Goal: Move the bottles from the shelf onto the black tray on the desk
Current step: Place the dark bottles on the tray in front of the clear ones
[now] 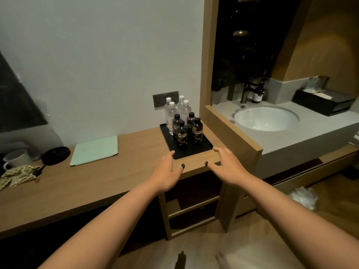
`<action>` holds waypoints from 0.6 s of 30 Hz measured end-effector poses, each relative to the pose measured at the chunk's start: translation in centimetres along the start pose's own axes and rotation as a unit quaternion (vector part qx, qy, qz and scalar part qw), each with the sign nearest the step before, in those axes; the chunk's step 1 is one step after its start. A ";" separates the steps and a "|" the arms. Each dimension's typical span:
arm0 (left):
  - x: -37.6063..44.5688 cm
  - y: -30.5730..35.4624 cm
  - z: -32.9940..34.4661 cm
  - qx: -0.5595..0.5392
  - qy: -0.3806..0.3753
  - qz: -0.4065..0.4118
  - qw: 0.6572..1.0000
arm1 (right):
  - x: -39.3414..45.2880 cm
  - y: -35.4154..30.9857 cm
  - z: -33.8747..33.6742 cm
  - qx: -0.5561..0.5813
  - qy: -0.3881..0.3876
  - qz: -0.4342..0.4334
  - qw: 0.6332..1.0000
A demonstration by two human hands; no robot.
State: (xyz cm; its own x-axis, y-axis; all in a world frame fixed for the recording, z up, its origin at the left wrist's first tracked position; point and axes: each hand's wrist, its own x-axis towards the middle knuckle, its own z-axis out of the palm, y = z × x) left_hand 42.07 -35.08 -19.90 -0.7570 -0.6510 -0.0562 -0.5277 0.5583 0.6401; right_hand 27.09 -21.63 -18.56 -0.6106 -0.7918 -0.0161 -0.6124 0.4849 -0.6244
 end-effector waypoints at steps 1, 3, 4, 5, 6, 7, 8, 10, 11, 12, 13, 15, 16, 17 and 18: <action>2.0 0.2 0.4 -0.007 0.000 -0.011 1.000 | 2.0 0.8 -0.4 -0.001 -0.006 0.002 1.000; 5.8 0.6 1.0 -0.032 0.001 -0.037 0.999 | 5.6 2.1 -1.4 0.003 -0.024 0.015 1.000; 7.4 0.7 1.2 -0.048 0.003 -0.049 0.998 | 7.4 2.6 -1.8 0.004 -0.036 0.017 0.999; 9.2 0.8 1.4 -0.065 0.010 -0.057 0.996 | 9.3 3.1 -2.3 0.000 -0.046 0.014 0.999; 10.9 0.7 1.6 -0.082 0.018 -0.064 0.994 | 11.2 3.5 -2.7 -0.009 -0.052 0.009 0.999; 12.5 0.4 1.7 -0.098 0.025 -0.073 0.992 | 13.2 3.8 -3.1 -0.018 -0.054 0.008 0.998; 14.0 0.2 1.8 -0.110 0.033 -0.083 0.990 | 15.0 4.0 -3.4 -0.024 -0.056 0.012 0.998; 16.6 -0.5 1.8 -0.133 0.042 -0.095 0.986 | 18.2 4.2 -3.5 -0.020 -0.064 0.019 0.998; 18.1 -0.9 1.8 -0.143 0.045 -0.099 0.984 | 19.8 4.3 -3.3 -0.017 -0.068 0.019 0.997; 19.5 -1.3 1.7 -0.150 0.047 -0.104 0.982 | 21.4 4.3 -3.1 -0.016 -0.073 0.018 0.997; 21.1 -1.7 1.6 -0.156 0.050 -0.107 0.981 | 22.9 4.2 -2.8 -0.016 -0.079 0.020 0.997; 24.3 -2.6 1.3 -0.155 0.061 -0.097 0.981 | 26.6 4.0 -2.0 -0.025 -0.101 0.021 0.994; 25.8 -3.0 1.2 -0.153 0.072 -0.083 0.982 | 28.2 3.9 -1.6 -0.027 -0.113 0.025 0.993; 27.4 -3.4 1.1 -0.156 0.087 -0.067 0.982 | 29.8 3.8 -1.1 -0.024 -0.121 0.034 0.992; 29.0 -3.8 1.0 -0.160 0.102 -0.053 0.980 | 31.5 3.8 -0.6 -0.022 -0.123 0.043 0.991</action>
State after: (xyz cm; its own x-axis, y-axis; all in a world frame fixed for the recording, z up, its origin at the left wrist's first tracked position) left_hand 21.78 -55.54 -24.78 -0.5942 -0.8043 -0.0011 -0.4266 0.3140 0.8482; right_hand 5.24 -44.50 -20.98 -0.5241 -0.8108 -0.2606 -0.5879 0.5658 -0.5781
